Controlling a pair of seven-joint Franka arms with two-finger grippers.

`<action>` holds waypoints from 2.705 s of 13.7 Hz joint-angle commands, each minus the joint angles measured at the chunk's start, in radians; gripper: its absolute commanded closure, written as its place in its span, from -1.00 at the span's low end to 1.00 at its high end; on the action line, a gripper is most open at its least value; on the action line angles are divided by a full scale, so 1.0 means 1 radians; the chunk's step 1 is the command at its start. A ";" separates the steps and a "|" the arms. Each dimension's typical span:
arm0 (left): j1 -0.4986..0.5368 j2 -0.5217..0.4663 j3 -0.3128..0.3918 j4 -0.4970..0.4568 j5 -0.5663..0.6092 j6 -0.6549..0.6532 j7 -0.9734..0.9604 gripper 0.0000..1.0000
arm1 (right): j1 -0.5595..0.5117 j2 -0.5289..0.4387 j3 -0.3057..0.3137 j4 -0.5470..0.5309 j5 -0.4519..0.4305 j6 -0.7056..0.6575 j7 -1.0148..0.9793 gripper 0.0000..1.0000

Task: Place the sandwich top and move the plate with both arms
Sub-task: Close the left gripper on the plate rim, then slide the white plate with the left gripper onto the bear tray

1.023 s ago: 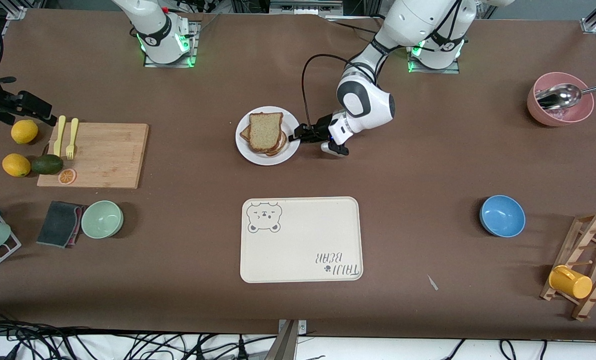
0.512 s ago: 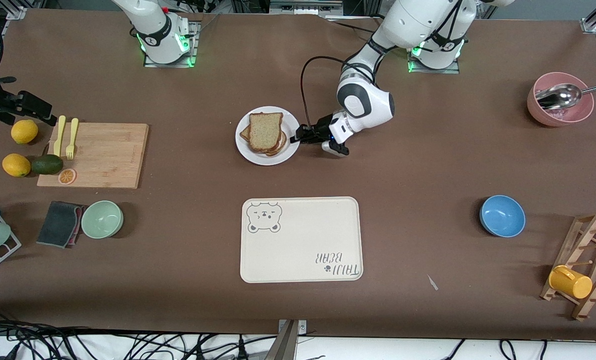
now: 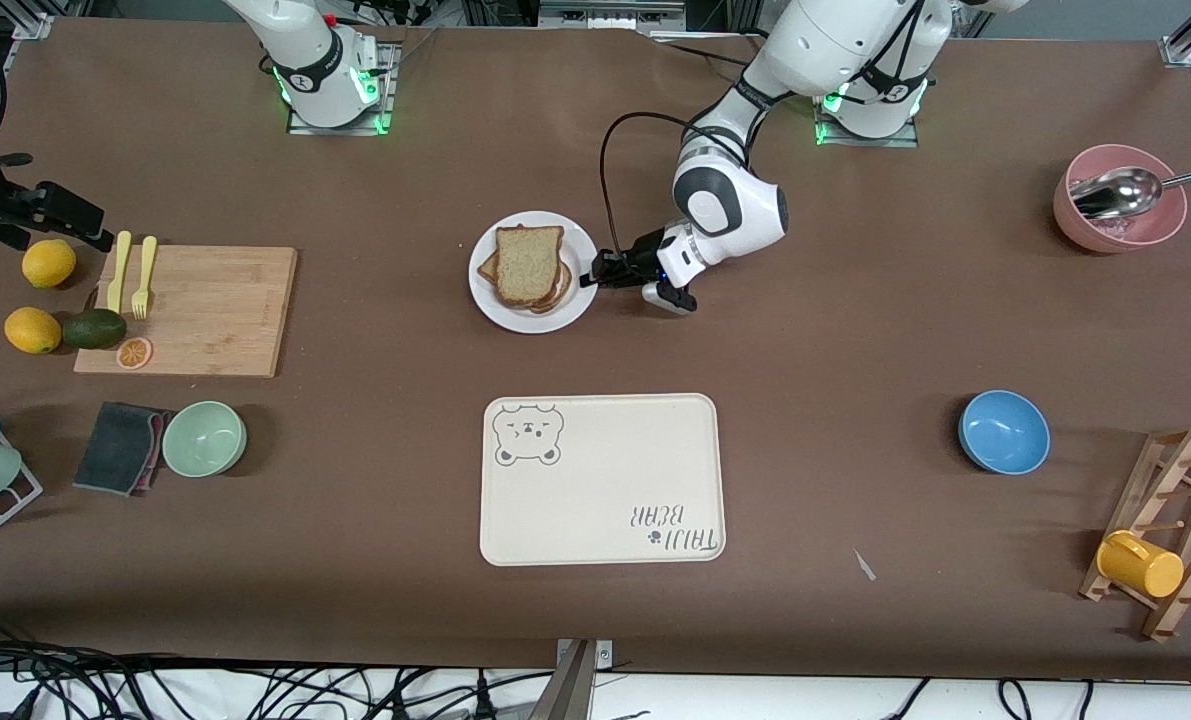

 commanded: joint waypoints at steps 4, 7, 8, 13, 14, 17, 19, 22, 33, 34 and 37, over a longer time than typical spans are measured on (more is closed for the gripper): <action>-0.011 -0.002 0.008 0.009 -0.043 0.016 0.042 1.00 | 0.000 0.010 0.000 0.028 0.012 -0.038 -0.019 -1.00; 0.003 -0.008 0.008 0.009 -0.044 0.016 0.081 1.00 | -0.001 0.010 -0.002 0.028 0.012 -0.040 -0.019 -1.00; 0.009 -0.011 0.007 0.009 -0.044 0.016 0.084 1.00 | -0.001 0.010 -0.002 0.028 0.013 -0.040 -0.019 -1.00; 0.031 -0.045 0.007 0.011 -0.046 0.010 0.084 1.00 | -0.001 0.010 -0.003 0.028 0.013 -0.040 -0.016 -1.00; 0.035 -0.048 0.007 0.011 -0.046 0.007 0.084 1.00 | -0.001 0.010 -0.003 0.028 0.013 -0.040 -0.016 -1.00; 0.066 -0.072 0.007 0.011 -0.046 -0.007 0.084 1.00 | -0.001 0.010 -0.003 0.028 0.013 -0.040 -0.016 -1.00; 0.092 -0.086 0.007 0.011 -0.046 -0.035 0.084 1.00 | -0.001 0.010 -0.003 0.028 0.013 -0.040 -0.016 -1.00; 0.127 -0.088 0.007 0.040 -0.046 -0.044 0.082 1.00 | -0.001 0.010 -0.003 0.028 0.013 -0.040 -0.016 -1.00; 0.225 0.076 0.022 0.328 -0.035 -0.045 0.075 1.00 | -0.001 0.010 -0.003 0.026 0.015 -0.040 -0.016 -1.00; 0.225 0.093 0.024 0.339 -0.030 -0.045 0.081 1.00 | -0.001 0.010 -0.003 0.026 0.015 -0.040 -0.016 -1.00; 0.224 0.147 0.053 0.402 -0.026 -0.044 0.084 1.00 | -0.001 0.010 -0.003 0.026 0.015 -0.040 -0.016 -1.00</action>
